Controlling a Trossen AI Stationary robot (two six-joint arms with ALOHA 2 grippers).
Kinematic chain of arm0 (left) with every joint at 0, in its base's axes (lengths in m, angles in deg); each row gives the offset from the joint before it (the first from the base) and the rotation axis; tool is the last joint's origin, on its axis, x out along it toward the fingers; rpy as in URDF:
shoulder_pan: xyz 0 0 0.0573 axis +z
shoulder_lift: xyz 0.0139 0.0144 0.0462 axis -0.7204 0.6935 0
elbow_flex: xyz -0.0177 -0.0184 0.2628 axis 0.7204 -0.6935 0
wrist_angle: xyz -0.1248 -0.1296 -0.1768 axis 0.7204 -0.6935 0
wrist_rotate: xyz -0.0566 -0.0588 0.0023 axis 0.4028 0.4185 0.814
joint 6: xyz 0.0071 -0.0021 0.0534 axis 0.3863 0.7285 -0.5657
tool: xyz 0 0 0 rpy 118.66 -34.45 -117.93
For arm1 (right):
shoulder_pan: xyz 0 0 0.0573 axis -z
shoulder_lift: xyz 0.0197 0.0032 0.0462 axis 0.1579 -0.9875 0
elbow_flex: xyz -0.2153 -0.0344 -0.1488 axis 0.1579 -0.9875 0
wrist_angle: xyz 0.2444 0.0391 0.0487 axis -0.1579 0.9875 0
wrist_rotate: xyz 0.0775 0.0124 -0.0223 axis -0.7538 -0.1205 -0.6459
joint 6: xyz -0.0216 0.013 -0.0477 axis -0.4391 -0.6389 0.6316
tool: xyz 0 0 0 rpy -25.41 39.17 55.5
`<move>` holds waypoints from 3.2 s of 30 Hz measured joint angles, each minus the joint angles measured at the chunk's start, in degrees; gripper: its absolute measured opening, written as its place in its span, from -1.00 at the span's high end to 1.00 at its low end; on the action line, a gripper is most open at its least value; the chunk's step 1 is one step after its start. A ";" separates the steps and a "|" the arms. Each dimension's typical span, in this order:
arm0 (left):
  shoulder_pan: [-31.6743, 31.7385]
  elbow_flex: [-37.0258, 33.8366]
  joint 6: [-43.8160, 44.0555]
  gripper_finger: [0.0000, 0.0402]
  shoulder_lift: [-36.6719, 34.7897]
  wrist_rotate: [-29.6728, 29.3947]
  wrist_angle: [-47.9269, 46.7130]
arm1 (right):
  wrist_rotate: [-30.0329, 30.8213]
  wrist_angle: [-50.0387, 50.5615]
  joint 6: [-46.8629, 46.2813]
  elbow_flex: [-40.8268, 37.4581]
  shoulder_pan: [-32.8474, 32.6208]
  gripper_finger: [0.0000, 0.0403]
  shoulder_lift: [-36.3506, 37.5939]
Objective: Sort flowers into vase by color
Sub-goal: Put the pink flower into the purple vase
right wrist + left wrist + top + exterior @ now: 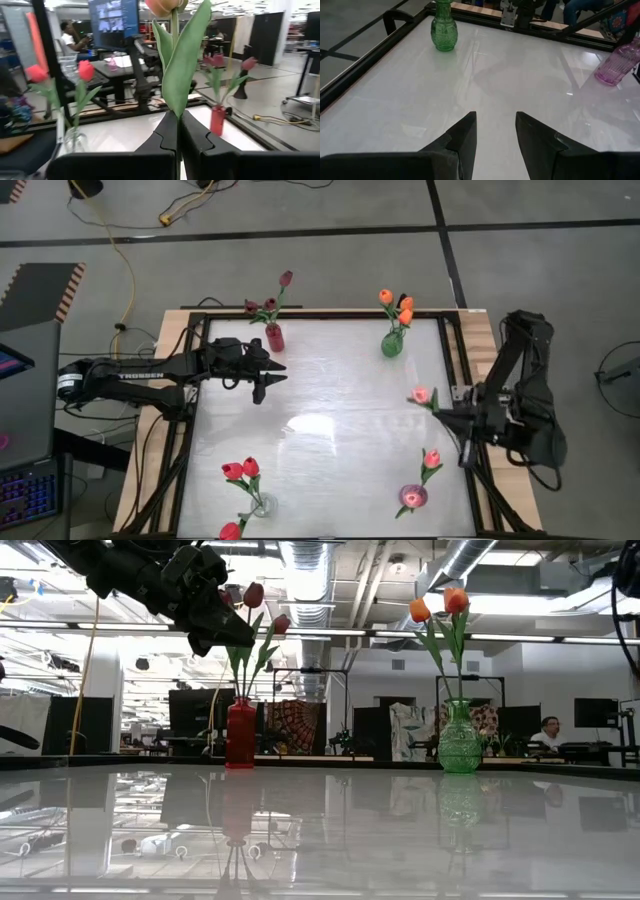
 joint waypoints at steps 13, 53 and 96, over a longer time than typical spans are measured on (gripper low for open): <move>0.01 0.00 0.00 0.39 0.00 -0.28 0.00 | 0.08 -14.16 7.51 0.02 -5.35 0.85 -7.53; 0.01 0.00 2.64 0.39 0.00 -0.45 0.02 | -3.20 -47.47 19.45 0.04 -0.45 0.83 -21.36; 0.00 0.00 2.67 0.39 0.00 -0.43 0.02 | -42.24 -78.69 53.35 -2.84 4.08 0.82 -29.86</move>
